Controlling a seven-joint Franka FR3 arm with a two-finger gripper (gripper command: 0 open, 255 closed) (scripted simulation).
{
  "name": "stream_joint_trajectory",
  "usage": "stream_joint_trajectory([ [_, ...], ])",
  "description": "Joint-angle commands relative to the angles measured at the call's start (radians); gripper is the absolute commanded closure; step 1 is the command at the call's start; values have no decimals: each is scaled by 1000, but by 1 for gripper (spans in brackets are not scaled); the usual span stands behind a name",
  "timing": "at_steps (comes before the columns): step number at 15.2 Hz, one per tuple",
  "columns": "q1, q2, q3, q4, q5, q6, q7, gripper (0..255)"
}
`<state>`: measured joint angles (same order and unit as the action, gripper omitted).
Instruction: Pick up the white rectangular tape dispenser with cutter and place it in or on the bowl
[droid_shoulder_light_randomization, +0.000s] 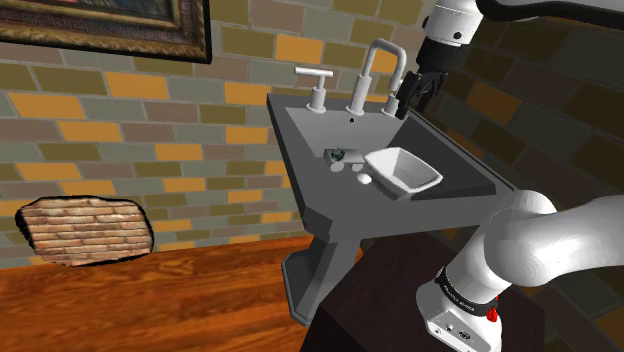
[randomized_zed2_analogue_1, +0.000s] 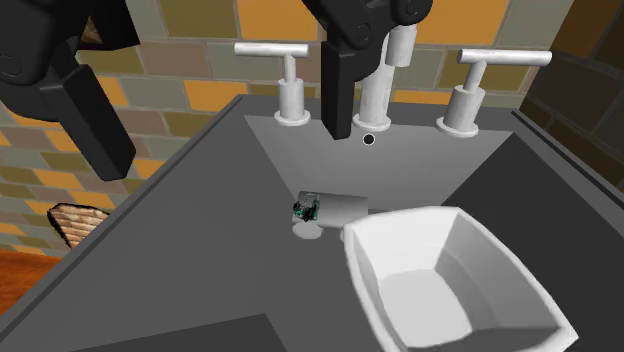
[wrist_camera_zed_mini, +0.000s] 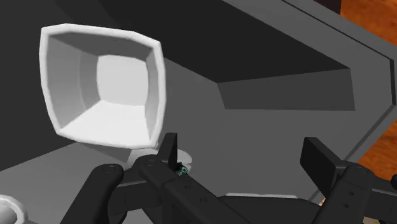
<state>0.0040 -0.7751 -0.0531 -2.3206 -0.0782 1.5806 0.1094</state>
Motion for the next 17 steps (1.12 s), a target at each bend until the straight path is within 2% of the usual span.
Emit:
stream_joint_trajectory([
  [1, 0, 0, 0, 0, 0, 0, 0, 0],
  [9, -16, 266, -69, 25, -17, 187, -42, 0],
  [17, -28, 568, -129, 129, 2, 331, -95, 0],
])
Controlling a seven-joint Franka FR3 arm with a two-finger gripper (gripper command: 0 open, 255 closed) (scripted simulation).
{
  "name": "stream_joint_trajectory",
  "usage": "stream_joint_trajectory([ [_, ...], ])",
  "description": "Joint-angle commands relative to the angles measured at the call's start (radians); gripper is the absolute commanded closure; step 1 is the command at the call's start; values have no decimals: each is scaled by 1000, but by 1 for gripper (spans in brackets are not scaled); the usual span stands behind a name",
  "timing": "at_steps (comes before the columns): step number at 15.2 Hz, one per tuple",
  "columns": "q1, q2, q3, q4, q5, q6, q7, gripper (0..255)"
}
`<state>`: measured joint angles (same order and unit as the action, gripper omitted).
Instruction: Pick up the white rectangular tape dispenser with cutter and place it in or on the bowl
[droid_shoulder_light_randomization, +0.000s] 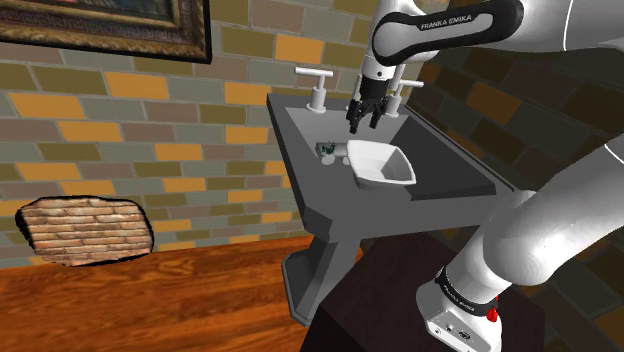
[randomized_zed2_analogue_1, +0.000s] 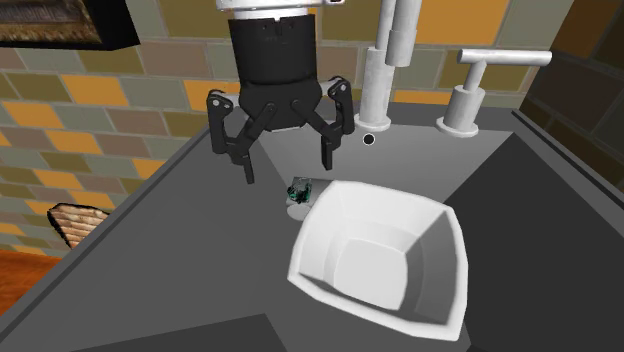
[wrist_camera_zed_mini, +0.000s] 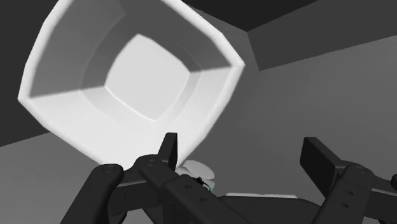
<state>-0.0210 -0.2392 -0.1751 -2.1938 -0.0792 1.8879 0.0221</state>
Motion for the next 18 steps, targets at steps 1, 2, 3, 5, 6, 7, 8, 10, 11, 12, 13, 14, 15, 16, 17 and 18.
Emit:
stream_joint_trajectory([
  [1, -4, 71, -14, 20, 8, 38, -15, 0],
  [2, -7, 111, -19, 40, 14, 50, -23, 0],
  [3, -9, 151, -25, 60, 21, 62, -31, 0],
  [5, -15, 231, -34, 105, 36, 83, -48, 0],
  [6, -19, 272, -38, 129, 44, 91, -56, 0],
  [7, -23, 312, -41, 155, 52, 98, -64, 0],
  [8, -28, 353, -44, 181, 61, 105, -72, 0],
  [10, -38, 435, -47, 238, 78, 114, -88, 0],
  [11, -44, 476, -48, 269, 87, 116, -96, 0],
  [12, -48, 503, -48, 289, 93, 118, -100, 0],
  [13, -49, 506, -48, 280, 94, 130, -101, 0],
  [14, -50, 510, -47, 271, 95, 143, -102, 0],
  [15, -50, 514, -47, 263, 96, 155, -102, 0],
  [16, -51, 519, -47, 254, 97, 168, -103, 0],
  [17, -51, 523, -46, 246, 98, 181, -104, 0],
  [18, -52, 528, -46, 238, 99, 193, -104, 0],
])
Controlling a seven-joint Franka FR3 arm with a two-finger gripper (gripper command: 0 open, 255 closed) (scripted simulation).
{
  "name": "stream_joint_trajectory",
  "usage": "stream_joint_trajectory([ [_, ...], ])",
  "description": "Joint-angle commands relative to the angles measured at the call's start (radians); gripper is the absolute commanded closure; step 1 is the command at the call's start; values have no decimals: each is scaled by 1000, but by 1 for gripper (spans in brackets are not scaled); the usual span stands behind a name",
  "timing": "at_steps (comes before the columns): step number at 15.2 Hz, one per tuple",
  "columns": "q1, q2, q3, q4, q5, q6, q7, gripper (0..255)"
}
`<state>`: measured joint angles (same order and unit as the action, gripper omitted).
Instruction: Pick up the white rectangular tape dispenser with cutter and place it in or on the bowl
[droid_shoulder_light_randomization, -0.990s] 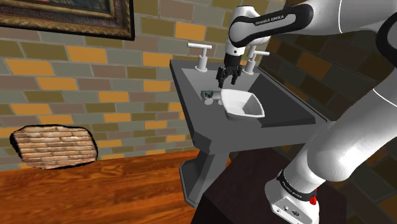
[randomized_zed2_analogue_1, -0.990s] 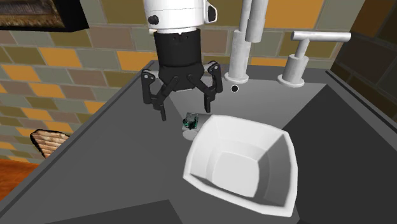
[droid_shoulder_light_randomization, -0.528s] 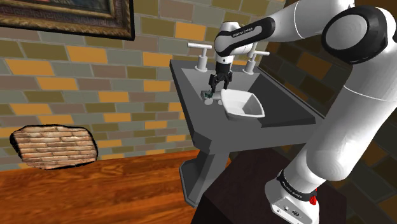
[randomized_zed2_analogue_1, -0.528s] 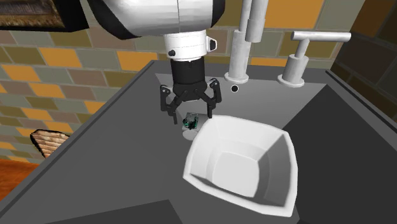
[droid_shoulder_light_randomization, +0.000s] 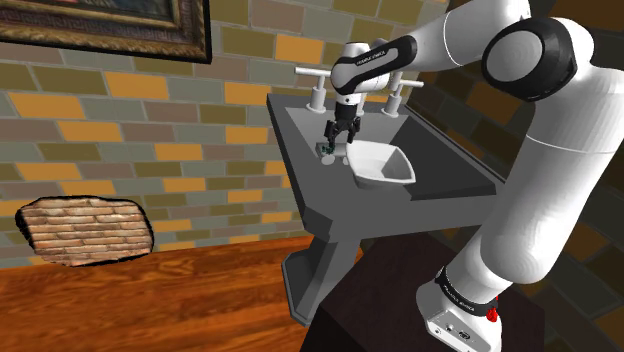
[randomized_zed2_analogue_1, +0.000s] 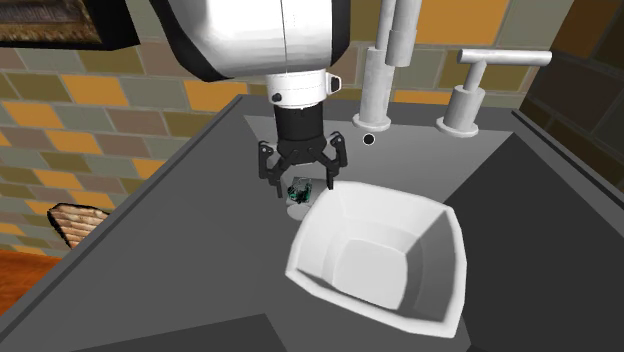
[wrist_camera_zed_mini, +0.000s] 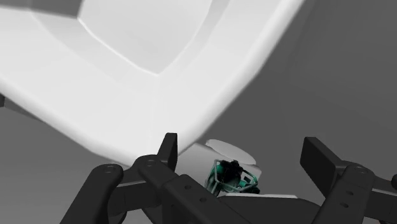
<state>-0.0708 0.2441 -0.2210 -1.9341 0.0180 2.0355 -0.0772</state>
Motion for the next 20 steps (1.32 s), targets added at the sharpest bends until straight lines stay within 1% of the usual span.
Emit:
stream_joint_trajectory([
  [1, -3, 50, 1, -29, 3, 58, -6, 0],
  [9, -8, 52, 6, -33, 2, 65, -5, 0],
  [10, -16, 54, 1, -46, 2, 80, -19, 255],
  [11, -17, 52, 0, -57, 2, 90, -22, 255],
  [12, -6, 45, 7, -70, 0, 95, -3, 255],
  [13, -9, 35, 3, -103, -3, 117, -10, 255],
  [14, -21, 52, -2, -115, 2, 147, -29, 255],
  [15, -21, 33, -4, -140, -2, 153, -30, 255],
  [16, -20, 43, -2, -114, 0, 136, -28, 255],
  [17, -19, 37, -2, -113, -2, 130, -25, 255],
  [18, -5, -6, 3, -167, -14, 143, -1, 255],
  [19, -9, 52, 7, -33, 2, 65, -5, 255],
  [20, -9, 45, 8, -29, -1, 54, -4, 255],
])
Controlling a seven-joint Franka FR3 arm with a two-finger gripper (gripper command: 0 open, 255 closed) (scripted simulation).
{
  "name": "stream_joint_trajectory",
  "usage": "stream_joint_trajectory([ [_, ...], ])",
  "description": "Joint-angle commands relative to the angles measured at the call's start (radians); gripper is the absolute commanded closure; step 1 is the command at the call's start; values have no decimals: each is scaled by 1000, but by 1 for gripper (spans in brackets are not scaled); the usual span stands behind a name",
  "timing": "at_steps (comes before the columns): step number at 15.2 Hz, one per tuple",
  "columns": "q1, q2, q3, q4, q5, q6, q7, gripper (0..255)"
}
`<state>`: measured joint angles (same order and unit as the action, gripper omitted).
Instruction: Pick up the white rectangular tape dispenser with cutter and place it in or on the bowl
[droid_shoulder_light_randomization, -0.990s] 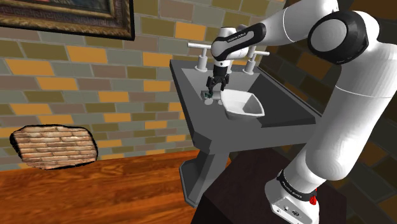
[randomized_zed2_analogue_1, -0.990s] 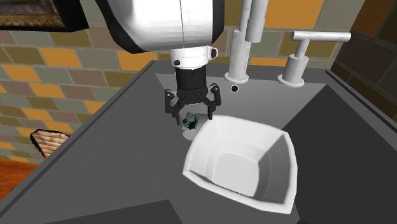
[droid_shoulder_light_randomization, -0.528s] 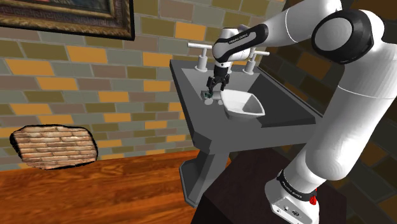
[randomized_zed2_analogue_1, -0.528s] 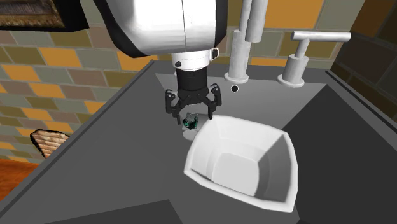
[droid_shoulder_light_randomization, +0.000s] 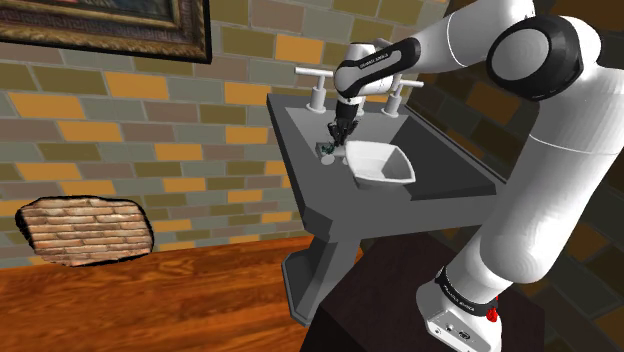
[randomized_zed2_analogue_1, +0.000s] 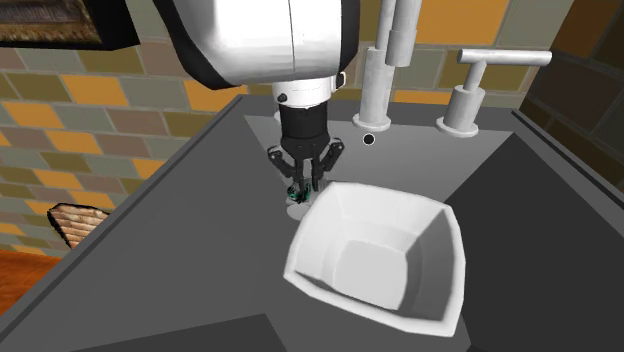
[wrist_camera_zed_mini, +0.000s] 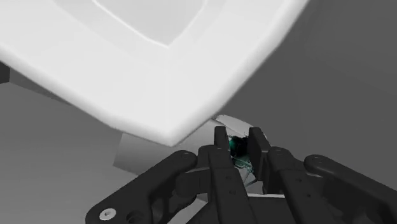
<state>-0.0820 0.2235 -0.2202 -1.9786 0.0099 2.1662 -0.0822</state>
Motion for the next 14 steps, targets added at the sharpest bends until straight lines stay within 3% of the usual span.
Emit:
stream_joint_trajectory([
  [1, 2, 58, 6, 20, 6, -89, 2, 255],
  [5, 4, 38, 5, 27, 2, -106, 4, 255],
  [6, 4, 38, 5, 27, 2, -106, 4, 0],
  [11, -5, 193, 16, 297, 28, -224, 17, 0],
  [14, -5, 202, 17, 269, 30, -187, 15, 0],
])
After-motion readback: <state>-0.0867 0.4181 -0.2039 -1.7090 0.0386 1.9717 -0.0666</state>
